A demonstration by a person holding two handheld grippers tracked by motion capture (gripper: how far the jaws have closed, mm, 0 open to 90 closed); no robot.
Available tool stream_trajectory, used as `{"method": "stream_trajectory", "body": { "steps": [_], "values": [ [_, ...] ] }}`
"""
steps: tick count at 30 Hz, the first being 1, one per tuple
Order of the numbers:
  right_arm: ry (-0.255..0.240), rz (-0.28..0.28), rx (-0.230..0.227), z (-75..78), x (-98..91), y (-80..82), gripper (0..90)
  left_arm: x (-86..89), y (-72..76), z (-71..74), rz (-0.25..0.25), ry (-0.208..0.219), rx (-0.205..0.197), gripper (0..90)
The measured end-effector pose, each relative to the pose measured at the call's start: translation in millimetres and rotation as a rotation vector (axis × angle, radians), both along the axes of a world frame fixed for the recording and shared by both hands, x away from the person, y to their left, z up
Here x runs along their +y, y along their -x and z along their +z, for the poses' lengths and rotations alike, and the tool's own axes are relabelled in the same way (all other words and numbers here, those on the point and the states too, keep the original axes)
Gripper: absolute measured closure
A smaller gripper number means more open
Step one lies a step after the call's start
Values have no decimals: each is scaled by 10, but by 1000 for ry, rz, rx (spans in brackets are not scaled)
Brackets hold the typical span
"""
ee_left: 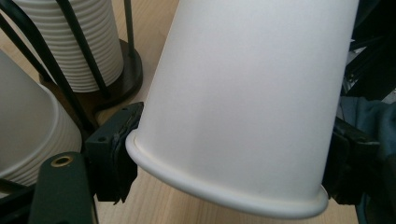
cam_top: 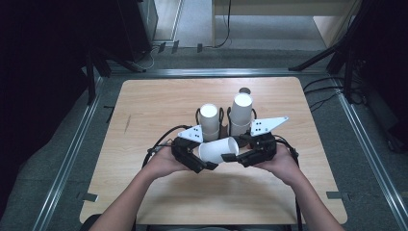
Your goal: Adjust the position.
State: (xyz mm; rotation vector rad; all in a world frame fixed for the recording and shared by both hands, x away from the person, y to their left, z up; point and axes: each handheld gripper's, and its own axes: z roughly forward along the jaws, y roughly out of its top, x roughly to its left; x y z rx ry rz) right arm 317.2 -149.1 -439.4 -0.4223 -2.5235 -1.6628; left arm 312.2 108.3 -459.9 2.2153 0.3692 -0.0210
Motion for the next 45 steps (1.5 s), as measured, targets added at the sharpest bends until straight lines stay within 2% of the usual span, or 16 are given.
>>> {"method": "stream_trajectory", "body": {
  "steps": [4, 8, 10, 14, 17, 20, 21, 25, 31, 33, 34, 38, 41, 45],
  "values": [
    [1, 0, 0, -1, 1, -1, 343, 3, 1, 3, 3, 2, -4, 213],
    [8, -2, 0, -5, 5, -2, 338, -2, -8, -4, -3, -15, 4, 219],
    [17, 3, -15, -2, 9, 10, 330, 0, -8, -9, -7, -18, 11, 219],
    [15, -3, -14, 2, 12, 9, 251, 22, -16, 11, -1, -20, 9, 219],
    [39, -1, 1, -15, 12, 4, 209, 46, -40, 28, -8, -26, 35, 218],
    [75, 0, -15, -42, 23, 11, 181, 58, -74, 51, -18, -75, 59, 218],
    [101, -7, -24, -65, 37, 13, 181, 61, -81, 55, -20, -77, 63, 218],
    [148, -5, -20, -134, 68, 2, 182, 77, -102, 92, -15, -117, 53, 218],
    [174, -12, -30, -162, 91, 2, 187, 96, -125, 148, -28, -171, 30, 217],
    [181, -14, -37, -171, 98, 1, 189, 86, -134, 149, -27, -197, 27, 217],
    [186, -14, -36, -175, 101, 1, 189, 75, -136, 152, -28, -229, 11, 217],
    [212, -14, -51, -201, 130, 8, 189, 38, -135, 137, -46, -265, 17, 217],
    [218, -12, -56, -208, 143, 11, 192, -5, -131, 110, -60, -329, 11, 217],
    [225, -10, -58, -218, 165, 14, 198, -60, -125, 66, -70, -375, 19, 217]
  ]
}}
